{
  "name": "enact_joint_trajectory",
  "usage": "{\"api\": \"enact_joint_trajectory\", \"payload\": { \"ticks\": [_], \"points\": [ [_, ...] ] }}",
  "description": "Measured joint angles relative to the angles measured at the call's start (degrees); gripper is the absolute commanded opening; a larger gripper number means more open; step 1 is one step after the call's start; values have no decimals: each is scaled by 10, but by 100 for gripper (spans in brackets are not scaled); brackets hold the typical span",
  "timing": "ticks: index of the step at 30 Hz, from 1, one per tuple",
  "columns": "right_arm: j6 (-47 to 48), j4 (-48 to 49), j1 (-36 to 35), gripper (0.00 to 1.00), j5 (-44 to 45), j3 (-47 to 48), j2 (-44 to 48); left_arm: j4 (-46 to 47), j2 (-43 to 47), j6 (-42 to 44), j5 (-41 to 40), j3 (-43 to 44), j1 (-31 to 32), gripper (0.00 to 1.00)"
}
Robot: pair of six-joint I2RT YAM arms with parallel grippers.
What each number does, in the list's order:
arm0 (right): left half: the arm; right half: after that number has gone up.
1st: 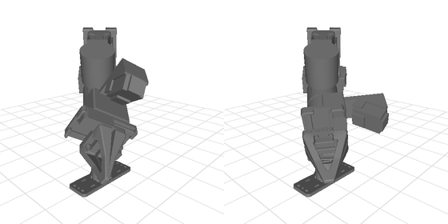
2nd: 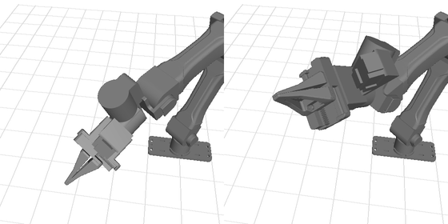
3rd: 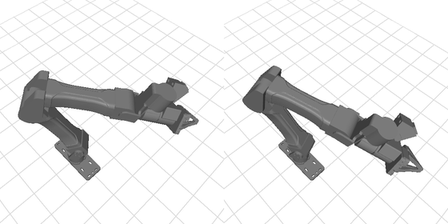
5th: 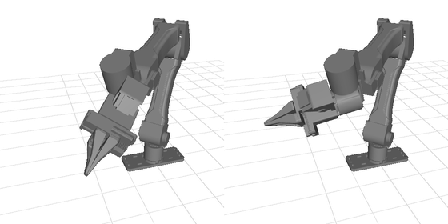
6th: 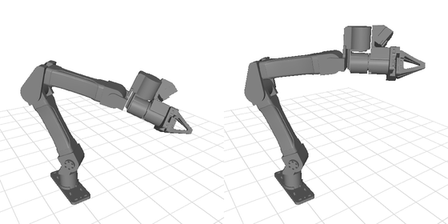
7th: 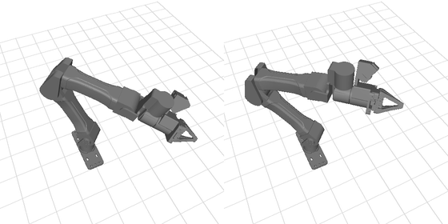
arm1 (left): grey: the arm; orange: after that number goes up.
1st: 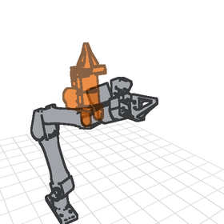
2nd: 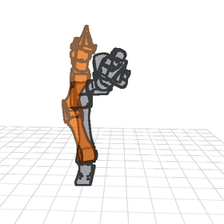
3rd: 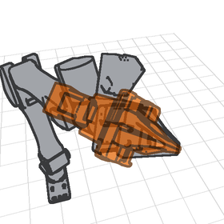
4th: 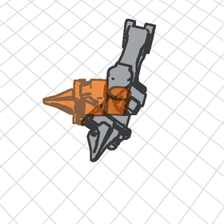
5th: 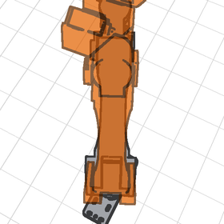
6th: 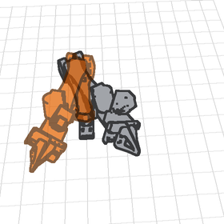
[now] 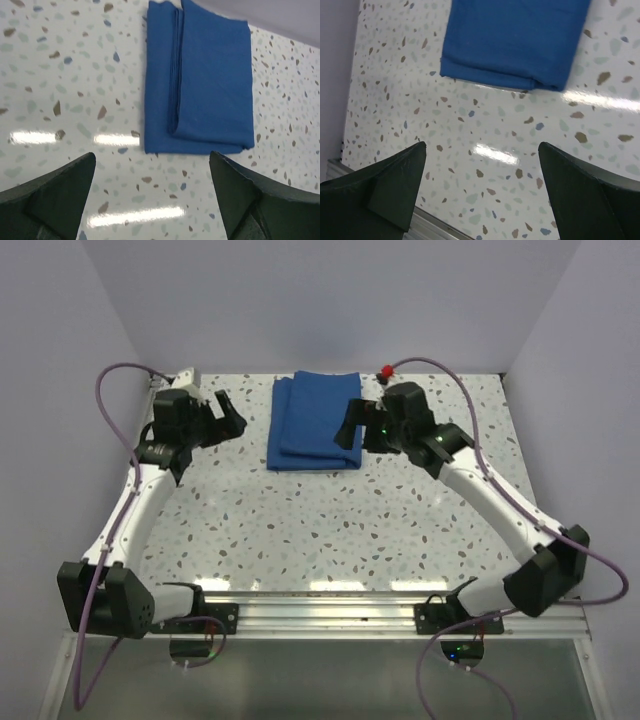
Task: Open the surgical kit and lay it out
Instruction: Open the surgical kit at the center of the board.
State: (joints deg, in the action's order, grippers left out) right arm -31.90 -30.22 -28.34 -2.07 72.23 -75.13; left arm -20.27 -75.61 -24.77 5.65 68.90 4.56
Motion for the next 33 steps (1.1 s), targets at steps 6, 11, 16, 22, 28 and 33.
{"api": "enact_joint_trajectory", "payload": {
  "ticks": [6,11,16,22,28,33],
  "points": [
    [18,-77,-94,98,40,289,-240,-45,138,-45,19,-123,12,99],
    [28,-172,-121,96,92,520,-448,-83,219,-58,-1,-119,20,96],
    [29,-234,-131,95,118,690,-613,-108,260,-77,4,-134,20,93],
    [23,-239,-135,94,123,715,-681,-158,291,-75,-16,-135,20,93],
    [19,-222,-137,87,133,754,-744,-197,342,-74,-50,-146,20,93],
    [26,-217,-141,48,155,760,-767,-216,359,-77,-68,-161,20,93]
  ]
}}
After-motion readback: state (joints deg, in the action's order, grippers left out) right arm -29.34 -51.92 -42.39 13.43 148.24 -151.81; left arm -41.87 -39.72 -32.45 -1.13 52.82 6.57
